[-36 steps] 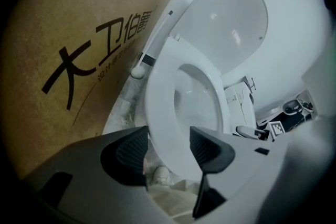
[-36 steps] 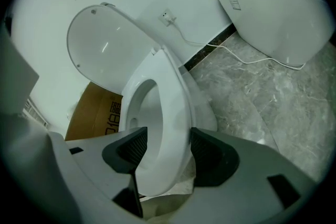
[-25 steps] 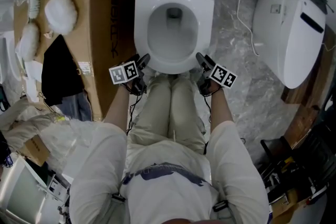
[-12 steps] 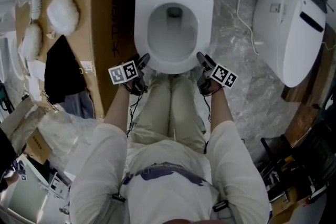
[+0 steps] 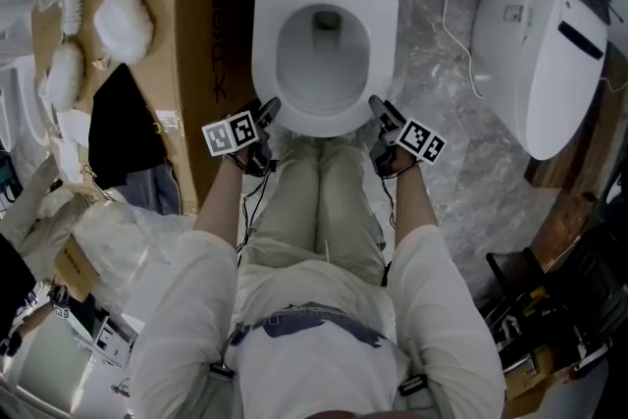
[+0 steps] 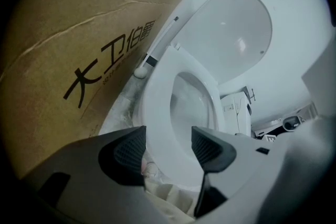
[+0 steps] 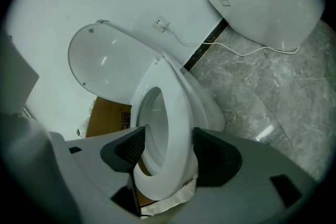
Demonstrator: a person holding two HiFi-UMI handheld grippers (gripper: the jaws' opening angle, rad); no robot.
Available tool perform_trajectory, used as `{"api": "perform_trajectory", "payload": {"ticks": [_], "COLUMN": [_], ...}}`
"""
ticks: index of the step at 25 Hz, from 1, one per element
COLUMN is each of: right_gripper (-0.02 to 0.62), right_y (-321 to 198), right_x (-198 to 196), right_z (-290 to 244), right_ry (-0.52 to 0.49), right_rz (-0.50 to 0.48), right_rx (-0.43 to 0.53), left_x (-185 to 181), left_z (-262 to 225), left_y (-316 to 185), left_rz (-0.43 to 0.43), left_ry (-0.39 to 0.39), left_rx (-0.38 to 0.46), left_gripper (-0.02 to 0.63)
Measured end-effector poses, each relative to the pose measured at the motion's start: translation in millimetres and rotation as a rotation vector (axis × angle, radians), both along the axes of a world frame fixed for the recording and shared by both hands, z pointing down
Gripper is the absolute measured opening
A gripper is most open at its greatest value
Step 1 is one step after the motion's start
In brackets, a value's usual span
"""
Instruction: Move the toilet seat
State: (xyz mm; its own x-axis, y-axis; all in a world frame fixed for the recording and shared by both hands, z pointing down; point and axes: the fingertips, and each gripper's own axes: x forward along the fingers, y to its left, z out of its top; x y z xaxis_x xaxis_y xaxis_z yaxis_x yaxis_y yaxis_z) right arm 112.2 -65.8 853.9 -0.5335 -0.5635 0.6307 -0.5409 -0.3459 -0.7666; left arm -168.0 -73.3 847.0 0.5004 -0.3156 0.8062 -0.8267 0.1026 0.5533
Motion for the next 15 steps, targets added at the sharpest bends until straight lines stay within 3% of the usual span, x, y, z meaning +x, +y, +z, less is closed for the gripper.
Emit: {"api": "perform_trajectory", "payload": {"ticks": [11, 15], "right_gripper": [0.313, 0.328], "right_y": [-5.5, -8.3], "right_x": [2.0, 1.7], "right_z": [-33.2, -43.3], "right_ry": [-0.028, -0.038], "right_rz": [0.04, 0.051], "right_rx": [-0.025, -0.028], "left_x": [2.3, 18.5], "left_z": [-34.4, -51.1], "left_y": [-6.1, -16.8], "left_rz": [-0.005, 0.026], "left_ry": [0.006, 0.068], "left_rx": [-0.019, 0.012], "left_gripper": [0.252, 0.247]}}
